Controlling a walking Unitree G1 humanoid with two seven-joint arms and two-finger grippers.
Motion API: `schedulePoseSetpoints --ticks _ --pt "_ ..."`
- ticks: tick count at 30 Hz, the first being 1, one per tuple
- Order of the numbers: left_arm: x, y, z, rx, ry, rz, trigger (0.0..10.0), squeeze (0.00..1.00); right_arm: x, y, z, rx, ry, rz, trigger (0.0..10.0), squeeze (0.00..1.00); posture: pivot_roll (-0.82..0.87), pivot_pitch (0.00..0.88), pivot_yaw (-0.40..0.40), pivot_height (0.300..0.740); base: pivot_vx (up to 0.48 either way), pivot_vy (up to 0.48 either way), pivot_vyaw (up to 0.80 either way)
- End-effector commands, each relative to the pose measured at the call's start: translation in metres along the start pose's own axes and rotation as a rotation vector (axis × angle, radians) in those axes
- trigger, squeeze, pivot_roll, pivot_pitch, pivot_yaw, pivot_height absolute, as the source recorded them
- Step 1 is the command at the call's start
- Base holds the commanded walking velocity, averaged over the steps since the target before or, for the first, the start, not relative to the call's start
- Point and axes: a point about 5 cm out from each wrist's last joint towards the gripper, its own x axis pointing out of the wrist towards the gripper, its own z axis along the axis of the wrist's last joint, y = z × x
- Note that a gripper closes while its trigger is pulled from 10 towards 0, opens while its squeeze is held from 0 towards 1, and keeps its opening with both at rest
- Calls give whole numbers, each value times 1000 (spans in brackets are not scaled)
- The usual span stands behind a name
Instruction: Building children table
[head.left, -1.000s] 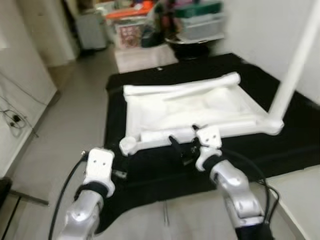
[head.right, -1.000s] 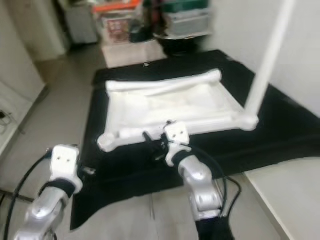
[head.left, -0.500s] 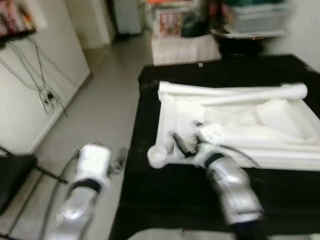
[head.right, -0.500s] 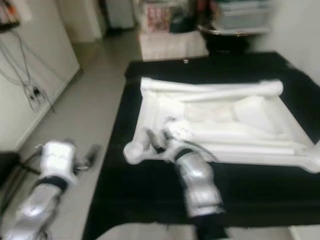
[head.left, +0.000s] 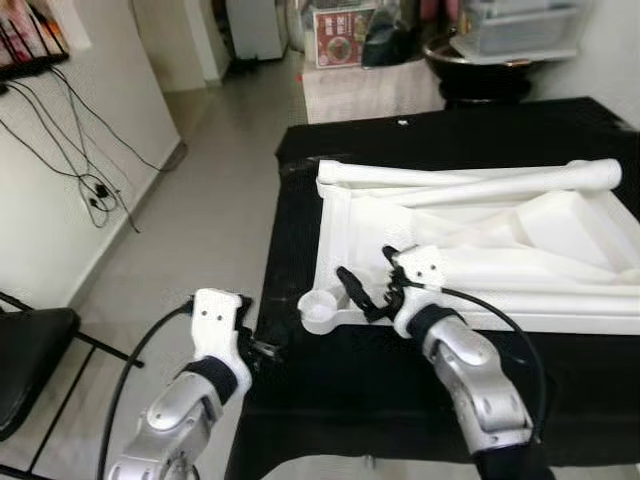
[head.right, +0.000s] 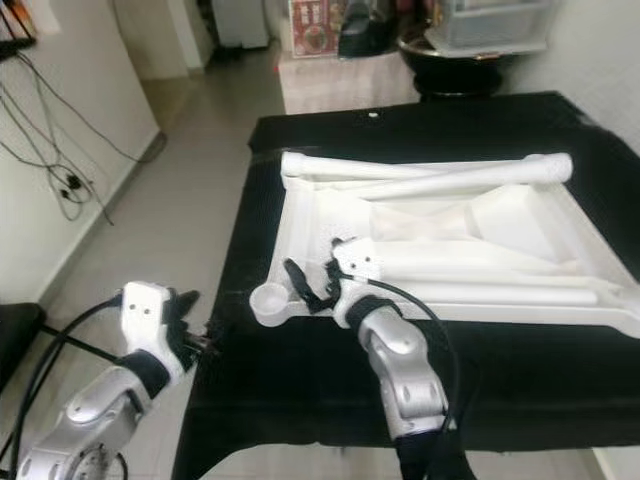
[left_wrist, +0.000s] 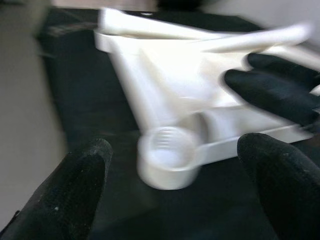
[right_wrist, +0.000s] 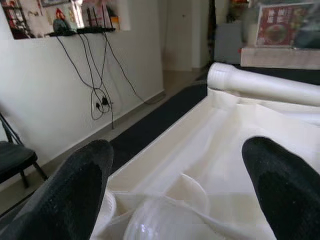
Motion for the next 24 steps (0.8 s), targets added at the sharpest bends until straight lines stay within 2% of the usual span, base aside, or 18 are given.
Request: schedulePoseSetpoints --ticks 1,3,4,5,7,8,9,10,12,14,17,19,24 --pt "2 -3 3 -32 2 -29 10000 0 -2 -1 0 18 -1 -11 10000 0 -82 39 72 740 0 0 -800" --pt "6 -2 2 -120 33 -39 10000 0 -2 -1 1 17 -3 -12 10000 0 -87 39 75 740 0 0 -800" --pt "6 -2 2 -120 33 -39 10000 0 -2 -1 1 17 -3 -12 10000 0 -87 39 75 740 0 0 -800" --pt "7 -3 2 -172 43 -50 10000 0 -2 -2 2 14 -5 -14 10000 0 -87 39 75 740 0 0 -800" --pt "7 -3 2 -172 43 -50 10000 0 -2 -2 2 14 -5 -14 10000 0 -87 39 75 740 0 0 -800" --pt "8 -4 5 -234 42 -81 10000 0 -2 -2 2 17 -7 -21 10000 0 -85 39 74 740 0 0 0" --pt "8 -4 5 -234 42 -81 10000 0 -2 -2 2 17 -7 -21 10000 0 -85 39 74 740 0 0 0" --pt "12 -5 9 -295 34 -102 10000 0 -2 -3 3 20 -10 -24 10000 0 -85 39 74 740 0 0 0" --pt "12 -5 9 -295 34 -102 10000 0 -2 -3 3 20 -10 -24 10000 0 -85 39 74 740 0 0 0" --pt "24 1 15 -363 65 -85 10000 0 -1 -4 4 23 -15 -31 10000 0 -86 36 70 740 0 0 0" --pt "29 5 16 -379 90 -64 10000 0 0 -5 5 22 -17 -33 10000 0 -93 35 71 740 0 0 0" --pt "37 13 17 -415 144 -14 10000 0 1 -7 6 19 -18 -42 10000 0 -93 36 71 740 0 0 0" --pt "42 13 13 -426 224 -33 10000 0 1 -7 7 18 -16 -45 10000 0 -94 35 68 740 0 0 0"
